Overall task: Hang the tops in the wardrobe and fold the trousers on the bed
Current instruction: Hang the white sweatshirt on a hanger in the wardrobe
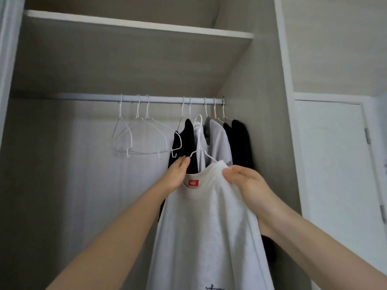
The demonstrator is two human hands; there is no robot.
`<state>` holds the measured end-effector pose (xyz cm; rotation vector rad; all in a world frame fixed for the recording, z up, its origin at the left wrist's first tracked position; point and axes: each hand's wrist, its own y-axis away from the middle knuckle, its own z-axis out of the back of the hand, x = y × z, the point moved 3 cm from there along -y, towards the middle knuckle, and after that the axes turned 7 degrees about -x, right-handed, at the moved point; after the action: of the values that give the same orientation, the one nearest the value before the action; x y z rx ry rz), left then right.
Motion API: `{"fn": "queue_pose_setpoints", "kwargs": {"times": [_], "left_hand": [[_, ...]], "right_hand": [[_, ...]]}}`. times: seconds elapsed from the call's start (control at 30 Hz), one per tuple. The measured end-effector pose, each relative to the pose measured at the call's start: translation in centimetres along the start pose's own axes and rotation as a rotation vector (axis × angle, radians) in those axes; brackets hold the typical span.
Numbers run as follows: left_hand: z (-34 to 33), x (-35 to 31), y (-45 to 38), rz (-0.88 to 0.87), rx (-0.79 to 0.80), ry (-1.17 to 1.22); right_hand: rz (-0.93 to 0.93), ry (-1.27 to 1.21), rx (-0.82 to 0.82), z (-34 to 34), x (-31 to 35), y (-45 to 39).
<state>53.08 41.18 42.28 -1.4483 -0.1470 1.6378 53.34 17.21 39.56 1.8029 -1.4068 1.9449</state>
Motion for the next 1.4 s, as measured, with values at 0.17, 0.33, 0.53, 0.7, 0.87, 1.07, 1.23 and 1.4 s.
{"fn": "queue_pose_setpoints", "kwargs": {"times": [0.17, 0.33, 0.53, 0.7, 0.87, 1.07, 1.23, 1.4], "left_hand": [[0.4, 0.8, -2.0, -0.075, -0.045, -0.167], [1.4, 3.3, -2.0, -0.036, -0.052, -0.196], [0.5, 3.1, -2.8, 0.023, 0.036, -0.154], [0.1, 2.8, -4.7, -0.047, 0.007, 0.004], [2.4, 3.1, -3.5, -0.103, -0.098, 0.003], [4.7, -0.6, 2.1, -0.112, -0.004, 0.035], [5.1, -1.4, 4.6, -0.239, 0.024, 0.087], [5.2, -2.2, 6.1, -0.255, -0.043, 0.089]], "right_hand": [[0.026, 0.02, -0.052, -0.6, -1.1, -2.2], [0.015, 0.026, -0.053, -1.9, -1.8, -2.9], [0.007, 0.0, -0.072, -2.1, -1.3, -2.9], [0.061, 0.061, -0.088, -2.6, -0.7, -3.0], [0.113, 0.089, -0.092, -4.0, 0.8, -3.6], [0.17, 0.1, -0.139, -7.5, 3.8, -7.2], [0.195, 0.21, -0.168, -11.4, 4.9, -12.3], [0.2, 0.277, -0.139, -14.2, 6.4, -16.5]]}}
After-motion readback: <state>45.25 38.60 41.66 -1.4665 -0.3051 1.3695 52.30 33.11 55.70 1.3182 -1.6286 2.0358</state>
